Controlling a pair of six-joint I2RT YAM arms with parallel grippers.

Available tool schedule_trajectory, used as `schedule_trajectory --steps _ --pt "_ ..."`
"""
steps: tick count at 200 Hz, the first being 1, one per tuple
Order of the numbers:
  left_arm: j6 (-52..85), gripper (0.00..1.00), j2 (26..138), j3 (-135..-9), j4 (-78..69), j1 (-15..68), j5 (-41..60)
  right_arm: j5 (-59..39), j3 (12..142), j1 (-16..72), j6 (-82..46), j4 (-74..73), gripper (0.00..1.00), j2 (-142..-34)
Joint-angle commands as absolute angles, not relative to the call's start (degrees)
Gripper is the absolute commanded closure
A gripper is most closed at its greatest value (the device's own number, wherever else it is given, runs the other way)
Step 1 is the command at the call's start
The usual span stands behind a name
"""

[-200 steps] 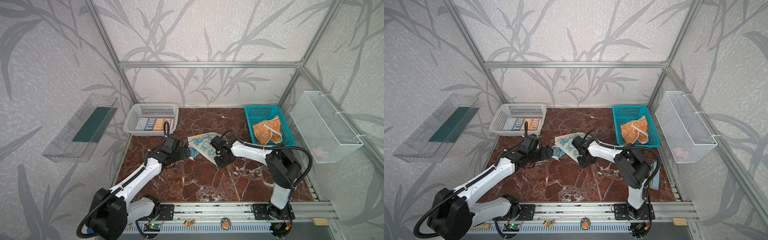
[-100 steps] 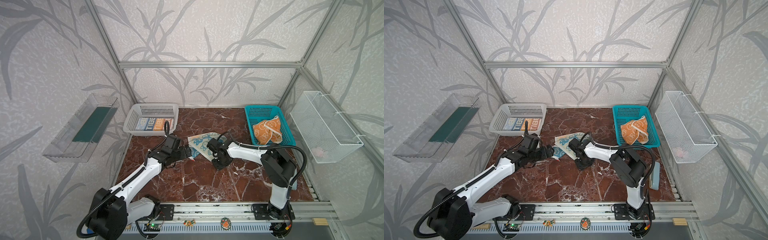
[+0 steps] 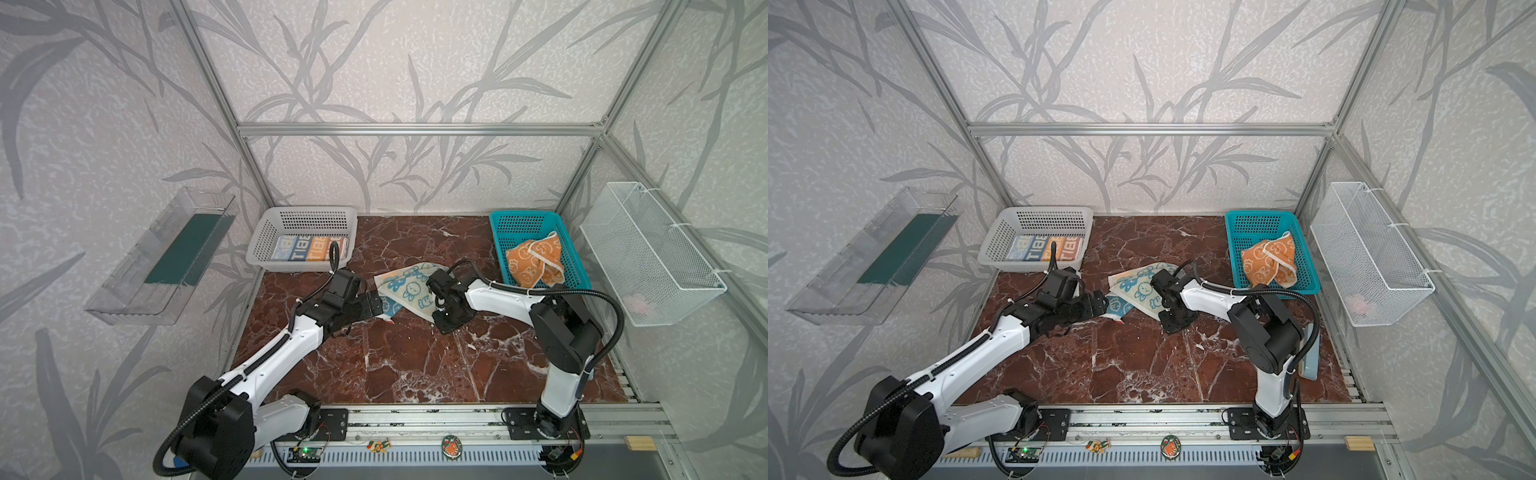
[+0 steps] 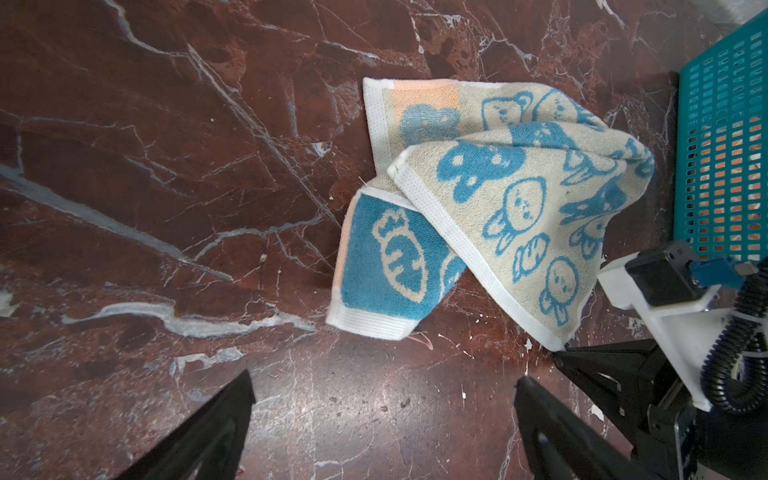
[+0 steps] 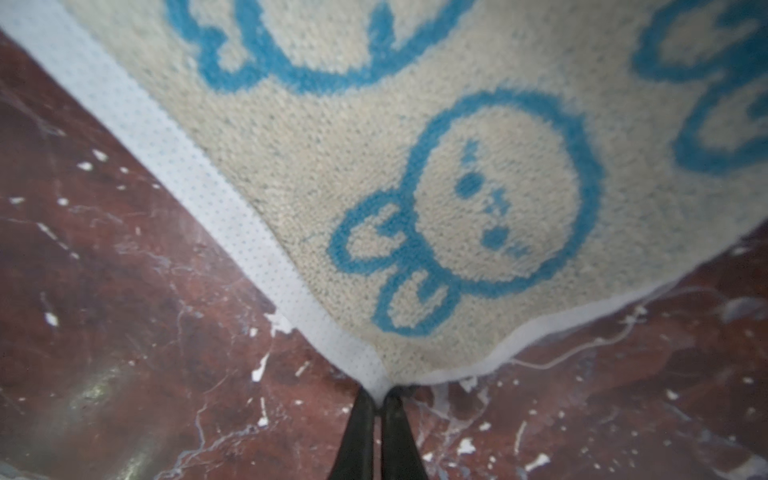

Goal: Fold and stack the towels
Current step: 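Pull the bunny towel's corner with the right gripper while the left grasps the opposite edge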

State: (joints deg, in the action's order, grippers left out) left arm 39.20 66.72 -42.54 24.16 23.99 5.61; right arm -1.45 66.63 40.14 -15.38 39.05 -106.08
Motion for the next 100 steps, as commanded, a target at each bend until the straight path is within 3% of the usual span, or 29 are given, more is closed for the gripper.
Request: schedule_trajectory --steps 1,100 --pt "38.12 0.01 65.74 -42.98 25.9 23.82 4.12 3.39 63.71 37.95 -14.42 42.21 0.96 -104.96" --pt "32.98 0.01 75.91 -52.38 28.04 26.45 4.57 -0.72 63.19 34.02 -14.62 43.62 1.0 -91.66"
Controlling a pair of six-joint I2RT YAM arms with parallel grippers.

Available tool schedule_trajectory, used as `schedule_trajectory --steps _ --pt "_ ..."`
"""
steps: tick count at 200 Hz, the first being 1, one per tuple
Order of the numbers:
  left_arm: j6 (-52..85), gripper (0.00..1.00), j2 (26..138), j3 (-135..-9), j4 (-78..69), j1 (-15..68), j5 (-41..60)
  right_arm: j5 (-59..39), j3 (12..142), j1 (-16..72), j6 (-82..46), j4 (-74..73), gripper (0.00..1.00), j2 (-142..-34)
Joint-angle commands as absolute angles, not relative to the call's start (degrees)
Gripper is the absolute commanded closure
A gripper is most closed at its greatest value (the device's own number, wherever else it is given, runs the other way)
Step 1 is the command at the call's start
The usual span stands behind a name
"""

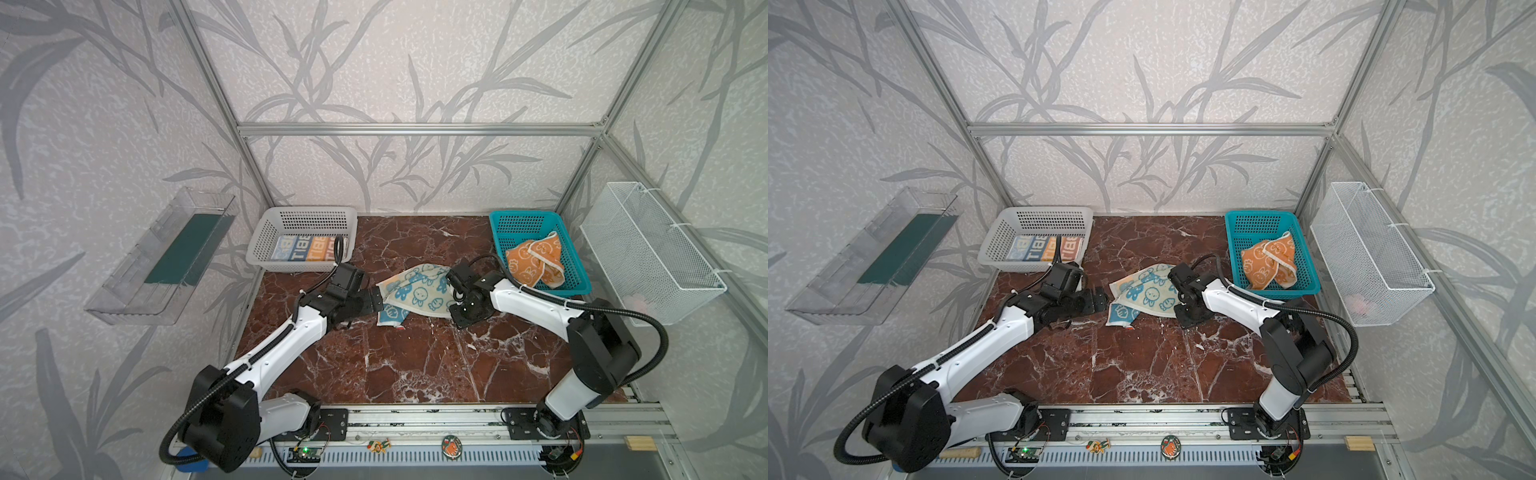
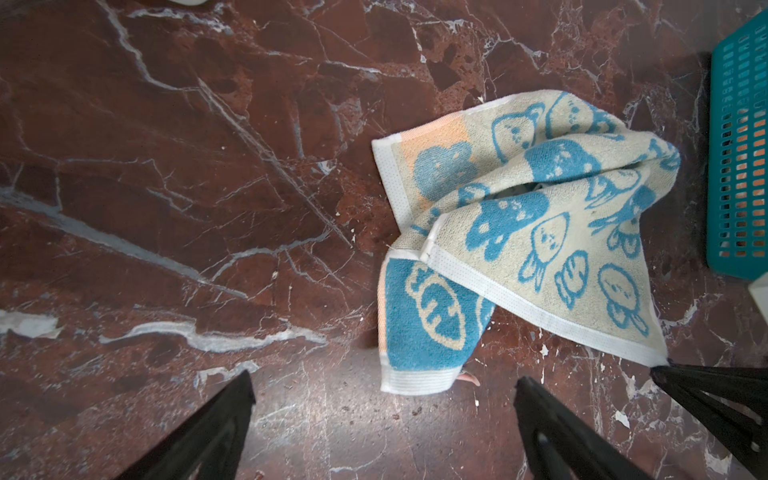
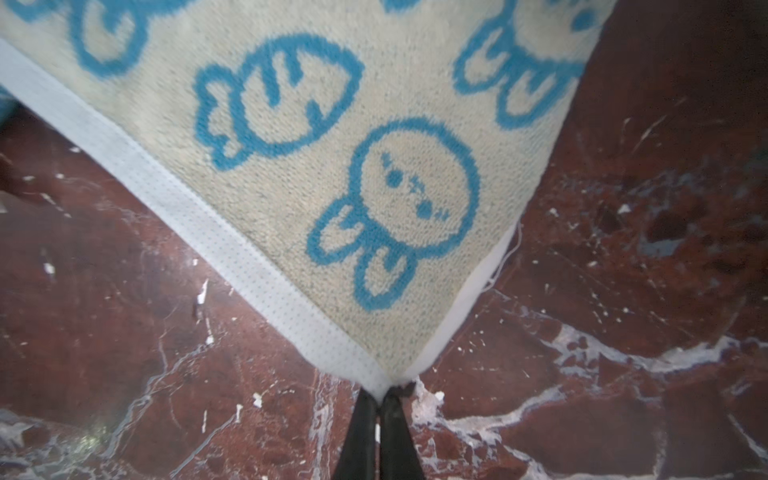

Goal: Fold and stack the towels
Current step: 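Pull the bunny towel's corner with the right gripper while the left grasps the opposite edge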

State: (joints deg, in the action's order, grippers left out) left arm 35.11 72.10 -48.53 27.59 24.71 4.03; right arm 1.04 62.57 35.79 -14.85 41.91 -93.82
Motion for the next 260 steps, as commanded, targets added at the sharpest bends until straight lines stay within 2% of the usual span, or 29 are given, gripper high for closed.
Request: schedule_trajectory --steps 1,34,64,118,235,260 --pt "32.93 0.01 76.1 -52.56 28.04 26.54 4.53 -0.8 63.15 33.93 -14.65 43.65 1.0 -91.58" --pt "30.88 0.01 85.46 -58.34 28.95 30.04 6.62 -4.03 62.73 31.53 -14.97 42.98 1.0 -89.39" --pt "31.08 0.06 93.65 -60.94 26.47 30.94 9.44 -5.71 62.56 29.82 -15.04 42.61 1.0 -88.9" --pt "29.0 0.16 98.15 -62.64 26.67 31.42 9.4 -6.28 61.58 28.22 -14.19 42.6 1.0 -88.58" --pt "28.35 0.51 105.33 -65.39 25.75 33.55 7.98 -7.47 58.98 27.7 -14.05 40.5 1.0 -88.95" --pt "28.4 0.65 105.04 -65.72 25.97 33.49 7.72 -7.82 58.97 27.69 -13.99 40.28 1.0 -89.15"
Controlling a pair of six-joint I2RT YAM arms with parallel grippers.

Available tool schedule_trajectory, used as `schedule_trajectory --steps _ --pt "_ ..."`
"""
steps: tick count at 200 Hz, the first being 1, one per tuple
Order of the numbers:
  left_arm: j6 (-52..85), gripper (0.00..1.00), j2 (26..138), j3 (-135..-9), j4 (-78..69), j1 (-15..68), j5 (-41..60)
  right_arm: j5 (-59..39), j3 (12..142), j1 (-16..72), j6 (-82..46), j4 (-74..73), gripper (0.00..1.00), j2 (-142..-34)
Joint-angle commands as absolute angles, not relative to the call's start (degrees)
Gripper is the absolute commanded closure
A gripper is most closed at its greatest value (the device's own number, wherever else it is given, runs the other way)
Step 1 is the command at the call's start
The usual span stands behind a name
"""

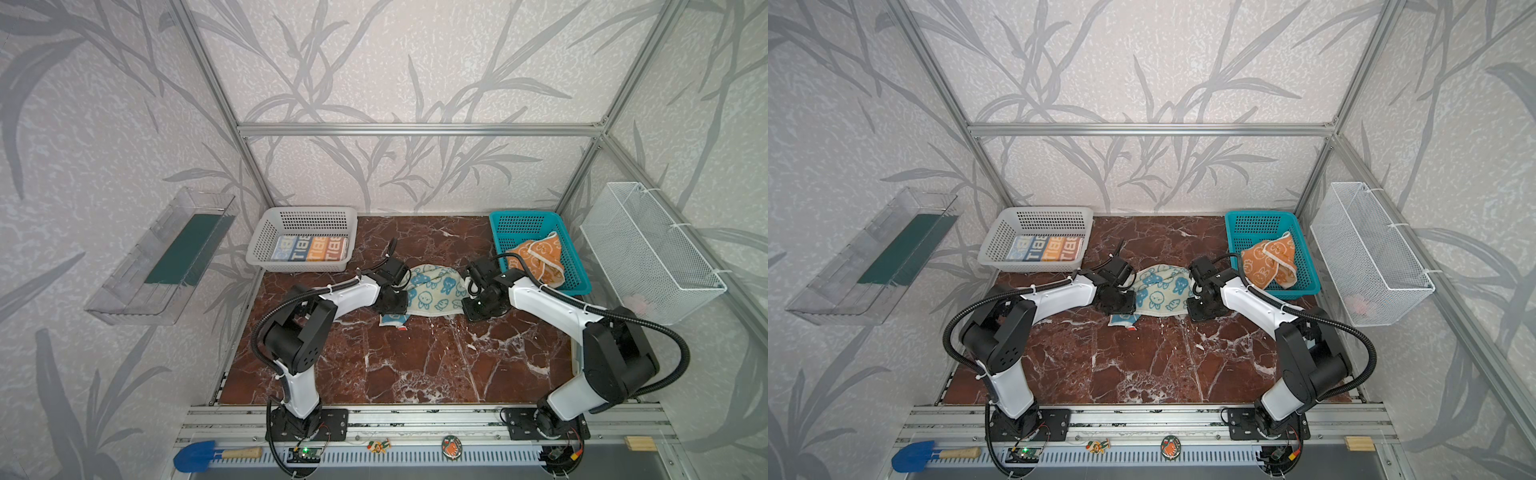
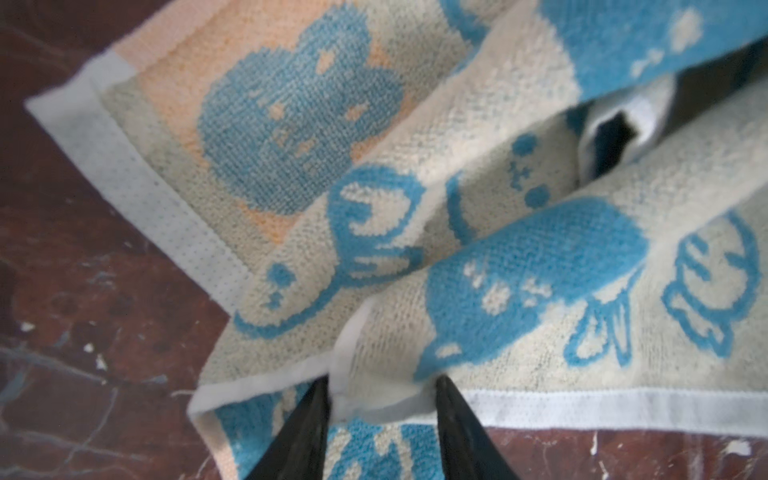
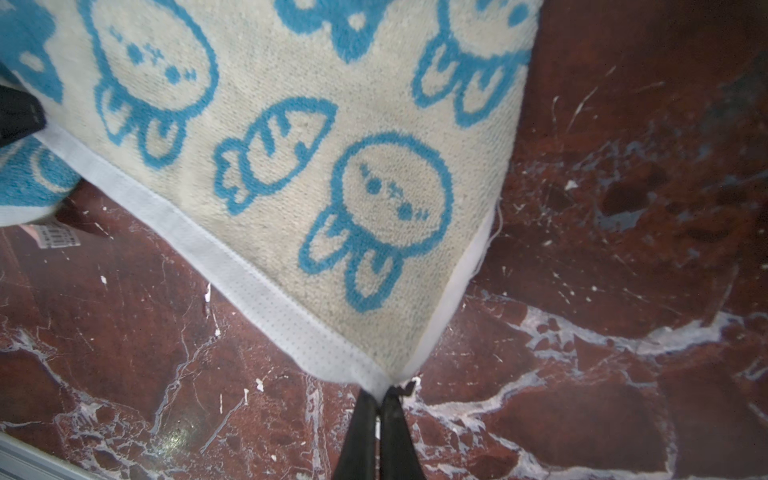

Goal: Fold and stack the towels
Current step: 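Pull the bunny towel's corner with the right gripper while the left grasps the opposite edge, then lift the bunny towel by two corners with both grippers, raising it high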

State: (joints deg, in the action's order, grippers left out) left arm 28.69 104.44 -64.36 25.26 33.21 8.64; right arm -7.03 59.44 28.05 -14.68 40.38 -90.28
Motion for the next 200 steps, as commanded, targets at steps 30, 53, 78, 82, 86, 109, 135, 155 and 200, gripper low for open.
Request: schedule_trajectory --steps 30,53,78,82,86,109,135,155,200 --pt "28.21 0.74 104.9 -66.25 26.53 33.51 7.02 -8.05 59.25 27.66 -14.04 40.22 1.0 -89.29" --pt "28.36 0.85 105.28 -66.62 26.45 33.57 7.36 -8.28 59.25 27.64 -14.16 40.13 1.0 -88.93" --pt "28.51 0.91 104.81 -67.21 26.81 33.61 7.47 -7.92 59.18 27.62 -14.0 40.59 1.0 -88.5" --pt "28.48 0.92 104.6 -67.44 27.13 33.64 7.39 -7.91 59.23 27.64 -13.98 40.6 1.0 -88.43" --pt "28.44 0.94 104.46 -67.69 27.35 33.58 7.36 -7.84 59.31 27.64 -13.97 40.73 1.0 -88.28" --pt "27.52 1.0 102.46 -70.11 30.51 33.5 6.82 -7.87 61.0 27.44 -14.04 42.0 1.0 -87.26" --pt "26.05 1.0 98.9 -74.9 35.25 32.67 5.61 -8.89 66.23 27.04 -14.06 44.18 1.0 -85.84" --pt "26.2 1.0 96.36 -79.89 38.73 30.99 5.17 -9.83 72.03 26.57 -14.18 45.88 1.0 -85.82" --pt "24.45 1.0 94.64 -93.79 43.22 25.73 5.69 -9.58 88.33 25.89 -15.45 47.13 1.0 -88.12"
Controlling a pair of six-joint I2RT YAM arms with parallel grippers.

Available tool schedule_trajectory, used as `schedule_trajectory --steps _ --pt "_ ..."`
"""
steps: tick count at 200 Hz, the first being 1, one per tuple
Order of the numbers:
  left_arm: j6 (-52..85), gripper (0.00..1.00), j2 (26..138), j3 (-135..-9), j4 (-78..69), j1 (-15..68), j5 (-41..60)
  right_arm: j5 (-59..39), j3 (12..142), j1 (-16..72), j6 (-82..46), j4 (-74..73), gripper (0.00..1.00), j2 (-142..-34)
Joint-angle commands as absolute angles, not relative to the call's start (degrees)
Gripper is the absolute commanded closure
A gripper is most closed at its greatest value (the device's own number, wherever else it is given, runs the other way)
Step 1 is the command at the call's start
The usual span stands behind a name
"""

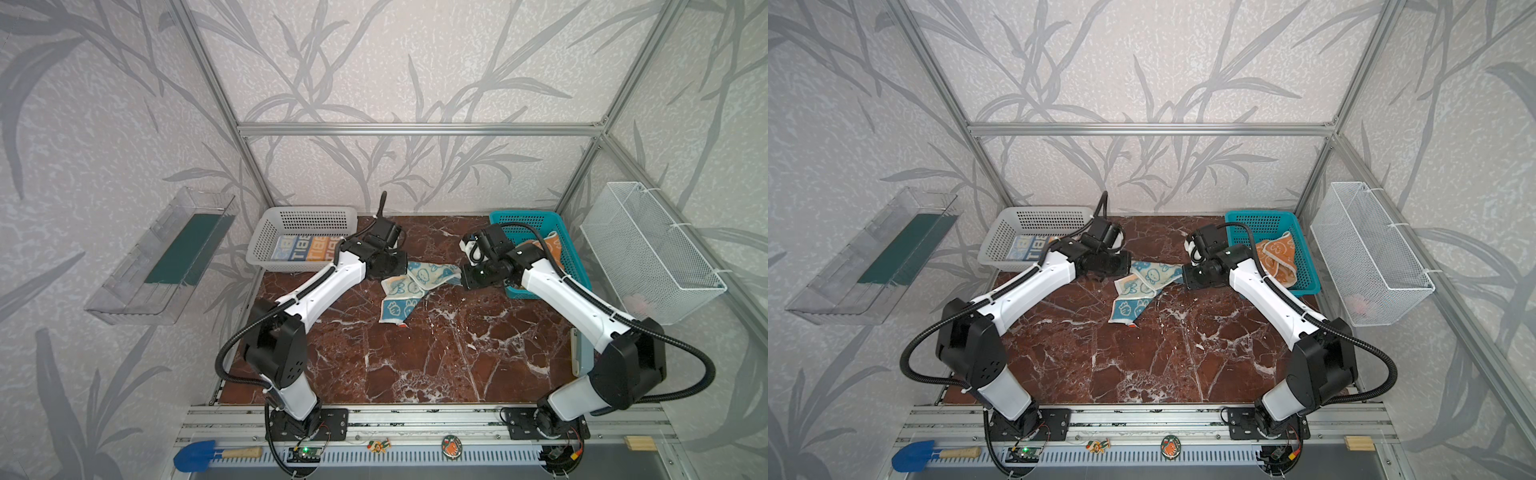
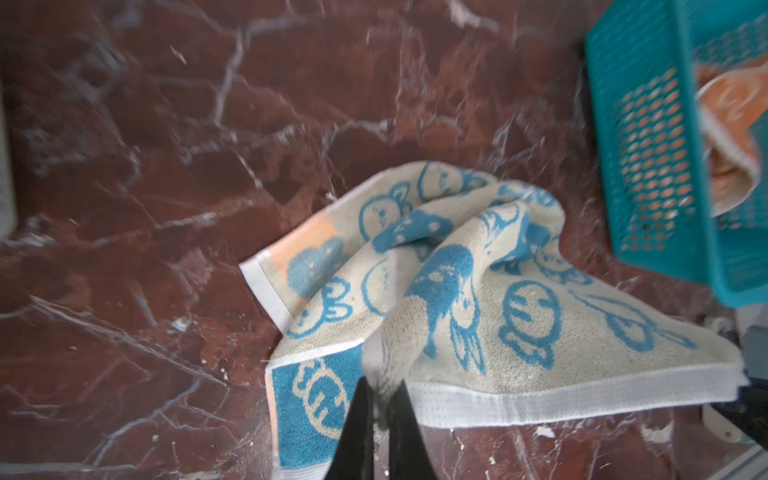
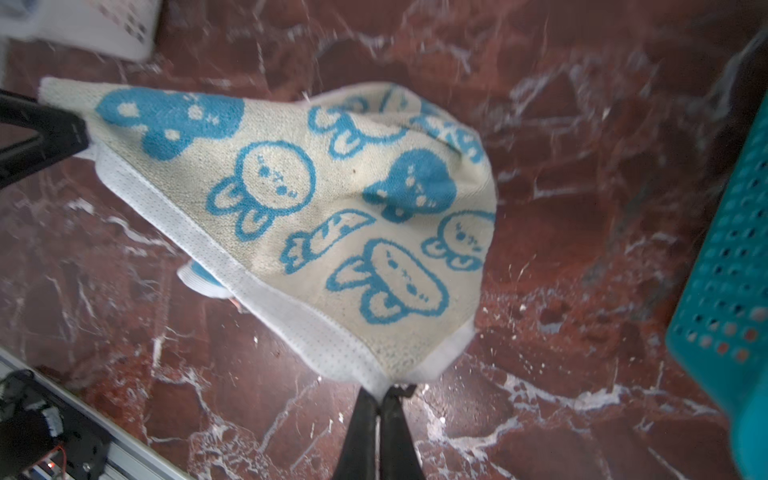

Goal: Fold and stack the towels
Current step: 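Lift the bunny towel by two corners with both grippers, raising it high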

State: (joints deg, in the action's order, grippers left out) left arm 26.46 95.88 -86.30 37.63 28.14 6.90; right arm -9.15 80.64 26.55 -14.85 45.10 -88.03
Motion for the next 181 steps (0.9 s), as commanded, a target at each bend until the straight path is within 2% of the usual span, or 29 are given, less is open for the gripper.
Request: schedule_trajectory --steps 1,47,111,149,181 --pt "24.35 1.0 94.78 -94.23 43.54 25.61 5.66 -9.58 88.95 25.82 -15.46 47.25 1.0 -88.27" --pt "21.39 1.0 98.47 -117.2 53.37 21.78 3.74 -9.71 111.29 25.31 -15.06 53.53 1.0 -93.8" --pt "18.8 1.0 104.52 -145.46 64.15 17.93 3.37 -10.49 131.49 25.21 -11.38 59.5 1.0 -96.99" --pt "19.11 1.0 98.39 -143.36 61.42 17.84 4.49 -12.12 135.85 25.22 -9.36 61.81 1.0 -94.89" --pt "18.69 1.0 90.19 -135.66 59.97 19.63 2.95 -16.66 126.25 25.68 -7.47 56.5 1.0 -86.57"
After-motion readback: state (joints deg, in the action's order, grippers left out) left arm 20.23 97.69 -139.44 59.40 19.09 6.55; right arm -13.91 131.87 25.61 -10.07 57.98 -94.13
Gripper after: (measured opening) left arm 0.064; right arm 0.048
